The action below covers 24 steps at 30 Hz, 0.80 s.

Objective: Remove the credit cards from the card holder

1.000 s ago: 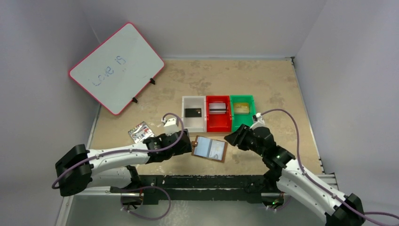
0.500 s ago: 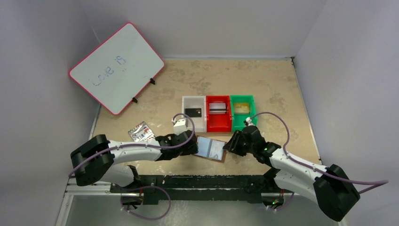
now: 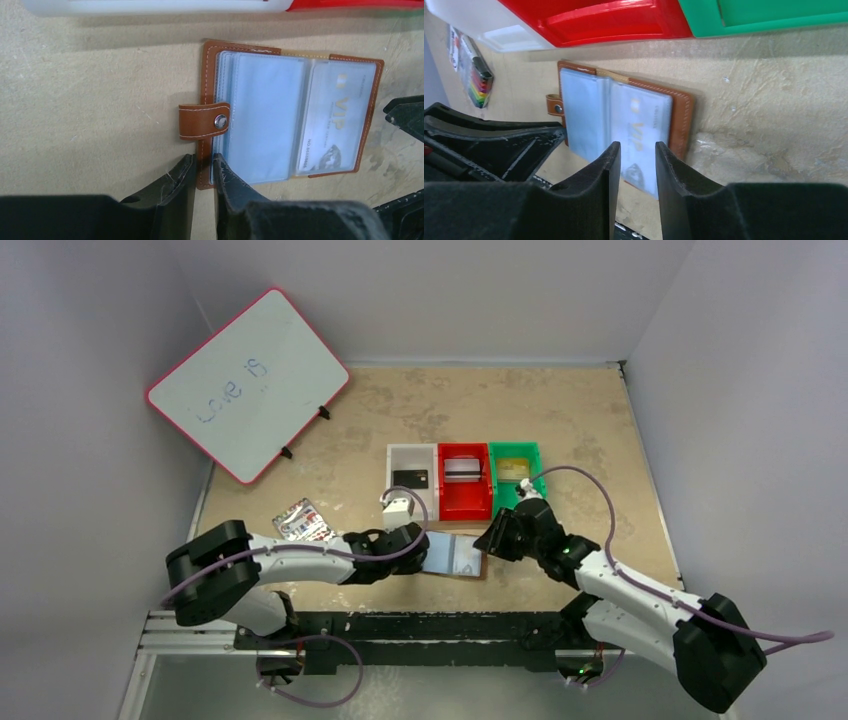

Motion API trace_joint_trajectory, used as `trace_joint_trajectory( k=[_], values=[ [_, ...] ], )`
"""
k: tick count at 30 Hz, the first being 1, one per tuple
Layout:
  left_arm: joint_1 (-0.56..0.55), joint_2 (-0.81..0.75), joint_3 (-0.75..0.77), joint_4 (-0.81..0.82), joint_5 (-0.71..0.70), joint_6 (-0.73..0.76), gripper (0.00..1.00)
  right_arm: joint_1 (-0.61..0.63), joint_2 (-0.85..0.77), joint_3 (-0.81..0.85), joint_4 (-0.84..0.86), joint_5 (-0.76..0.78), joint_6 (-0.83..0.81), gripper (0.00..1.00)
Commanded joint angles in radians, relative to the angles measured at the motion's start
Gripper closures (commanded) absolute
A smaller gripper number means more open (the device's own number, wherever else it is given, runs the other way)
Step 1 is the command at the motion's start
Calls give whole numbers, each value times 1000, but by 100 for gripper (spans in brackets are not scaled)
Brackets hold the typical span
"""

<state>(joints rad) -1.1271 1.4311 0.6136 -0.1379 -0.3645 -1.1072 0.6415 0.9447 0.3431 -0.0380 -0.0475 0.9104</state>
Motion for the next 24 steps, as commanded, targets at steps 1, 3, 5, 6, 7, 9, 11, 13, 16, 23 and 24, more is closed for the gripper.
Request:
trace_joint_trajectory(
  k=[1, 3, 5, 6, 7, 9, 11, 13, 16, 23, 24],
  values=[
    [-47, 46, 26, -82, -7, -7, 85, 1, 12, 4, 75, -43, -19, 66],
    [-77, 55, 37, -95, -31, -26, 89, 1, 38, 9, 52, -40, -18, 66],
    [-106, 65, 44, -114, -53, -56, 93, 1, 58, 7, 42, -33, -18, 65],
    [-121, 70, 46, -118, -61, -71, 96, 1, 62, 5, 38, -29, -12, 64],
    [-139, 73, 47, -127, -71, -89, 98, 1, 65, 4, 33, -12, -4, 63],
    [-157, 74, 45, -138, -87, -117, 100, 2, 61, 5, 12, 5, 1, 62],
    [-164, 68, 37, -144, -97, -134, 100, 1, 49, 6, -8, 14, -4, 62],
    [-167, 52, 25, -149, -107, -143, 100, 1, 32, 13, -31, 18, -9, 61],
    [-168, 17, 1, -145, -111, -131, 100, 1, 7, 29, -67, 28, -18, 61],
    [-168, -99, -50, -179, -165, -153, 100, 1, 0, 35, -59, -2, -8, 57],
    [-167, -117, -50, -183, -179, -160, 100, 1, 10, 48, -72, 15, -10, 57]
  ],
)
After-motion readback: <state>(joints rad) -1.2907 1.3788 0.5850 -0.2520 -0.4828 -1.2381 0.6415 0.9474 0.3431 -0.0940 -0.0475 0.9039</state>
